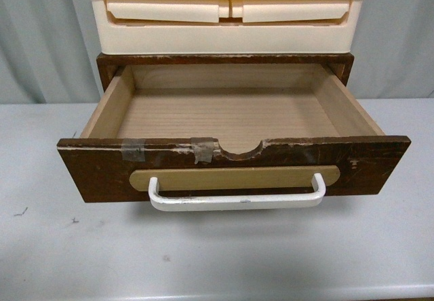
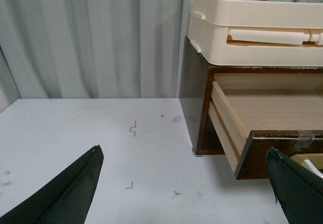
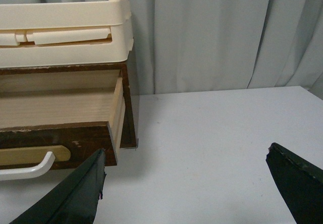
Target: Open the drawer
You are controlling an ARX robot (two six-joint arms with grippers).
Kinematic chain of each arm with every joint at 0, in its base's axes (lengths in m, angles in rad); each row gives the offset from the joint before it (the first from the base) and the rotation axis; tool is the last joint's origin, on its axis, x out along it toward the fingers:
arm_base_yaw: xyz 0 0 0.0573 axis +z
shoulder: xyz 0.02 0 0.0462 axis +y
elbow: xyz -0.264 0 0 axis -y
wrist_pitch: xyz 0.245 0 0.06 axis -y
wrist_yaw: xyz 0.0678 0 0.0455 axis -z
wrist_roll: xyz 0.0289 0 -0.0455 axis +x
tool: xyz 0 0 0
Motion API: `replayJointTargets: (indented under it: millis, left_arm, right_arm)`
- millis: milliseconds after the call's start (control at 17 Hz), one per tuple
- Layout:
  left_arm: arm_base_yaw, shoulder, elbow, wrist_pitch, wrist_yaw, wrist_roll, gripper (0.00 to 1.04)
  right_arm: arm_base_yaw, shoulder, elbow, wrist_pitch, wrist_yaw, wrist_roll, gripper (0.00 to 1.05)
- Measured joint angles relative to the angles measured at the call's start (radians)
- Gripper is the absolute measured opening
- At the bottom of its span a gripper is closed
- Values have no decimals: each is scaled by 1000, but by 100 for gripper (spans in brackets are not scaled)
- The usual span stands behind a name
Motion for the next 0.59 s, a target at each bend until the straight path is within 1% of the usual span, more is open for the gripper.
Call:
replayJointTargets:
  millis: [588]
  left_arm:
    - [0, 0, 0, 0, 0, 0, 98]
  right_arm:
    - [0, 0, 0, 0, 0, 0, 98]
